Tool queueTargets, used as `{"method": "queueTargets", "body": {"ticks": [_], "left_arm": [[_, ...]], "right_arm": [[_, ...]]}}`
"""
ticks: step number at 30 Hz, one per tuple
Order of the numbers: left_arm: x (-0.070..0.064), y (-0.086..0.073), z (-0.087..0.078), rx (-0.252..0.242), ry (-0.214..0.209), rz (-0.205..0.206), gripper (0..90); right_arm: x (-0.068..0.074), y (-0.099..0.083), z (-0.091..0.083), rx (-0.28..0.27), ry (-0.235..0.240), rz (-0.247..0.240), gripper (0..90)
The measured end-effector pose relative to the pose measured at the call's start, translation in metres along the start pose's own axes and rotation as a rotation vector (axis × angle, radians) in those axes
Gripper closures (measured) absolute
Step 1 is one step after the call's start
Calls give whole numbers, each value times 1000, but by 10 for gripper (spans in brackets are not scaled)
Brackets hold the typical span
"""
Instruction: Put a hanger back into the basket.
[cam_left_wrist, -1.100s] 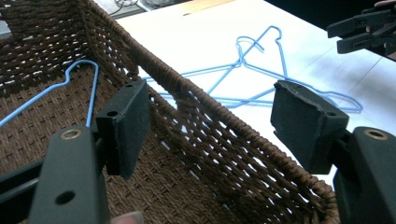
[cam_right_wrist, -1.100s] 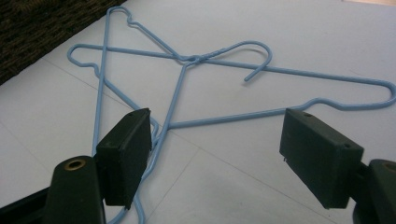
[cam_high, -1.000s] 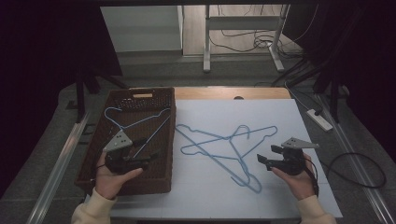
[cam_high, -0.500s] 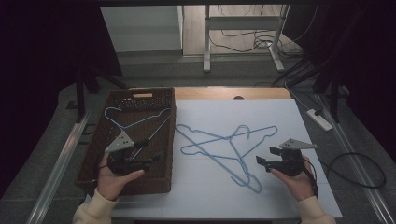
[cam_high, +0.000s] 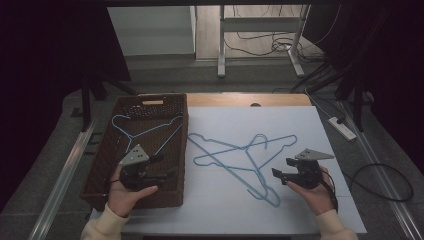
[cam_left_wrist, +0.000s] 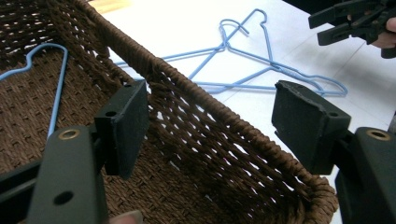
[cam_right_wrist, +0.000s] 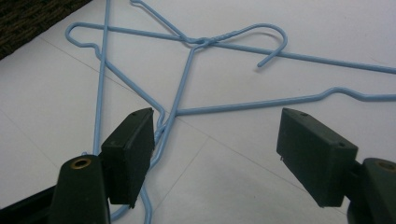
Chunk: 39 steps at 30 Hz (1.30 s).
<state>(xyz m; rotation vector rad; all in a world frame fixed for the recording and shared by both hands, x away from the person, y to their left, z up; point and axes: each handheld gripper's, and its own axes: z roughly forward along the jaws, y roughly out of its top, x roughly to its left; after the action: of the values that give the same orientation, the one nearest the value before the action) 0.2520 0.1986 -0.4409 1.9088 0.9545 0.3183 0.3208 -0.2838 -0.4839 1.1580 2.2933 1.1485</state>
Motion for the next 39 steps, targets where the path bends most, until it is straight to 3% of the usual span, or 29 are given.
{"method": "queueTargets", "body": {"ticks": [9,16,24,35,39], "left_arm": [[0,-2,0,8,-9,0,285],[-1,-1,-2,3,-11,2,286],[-1,0,-5,-2,-13,4,286],[1,0,-7,-8,-18,-3,285],[1,0,-7,-8,-20,-4,286]], "right_arm": [[8,6,3,14,-21,-21,334],[26,13,7,31,34,-45,423],[55,24,32,127,108,-113,460],[78,33,63,240,155,-213,539],[84,36,71,260,162,-228,539]]}}
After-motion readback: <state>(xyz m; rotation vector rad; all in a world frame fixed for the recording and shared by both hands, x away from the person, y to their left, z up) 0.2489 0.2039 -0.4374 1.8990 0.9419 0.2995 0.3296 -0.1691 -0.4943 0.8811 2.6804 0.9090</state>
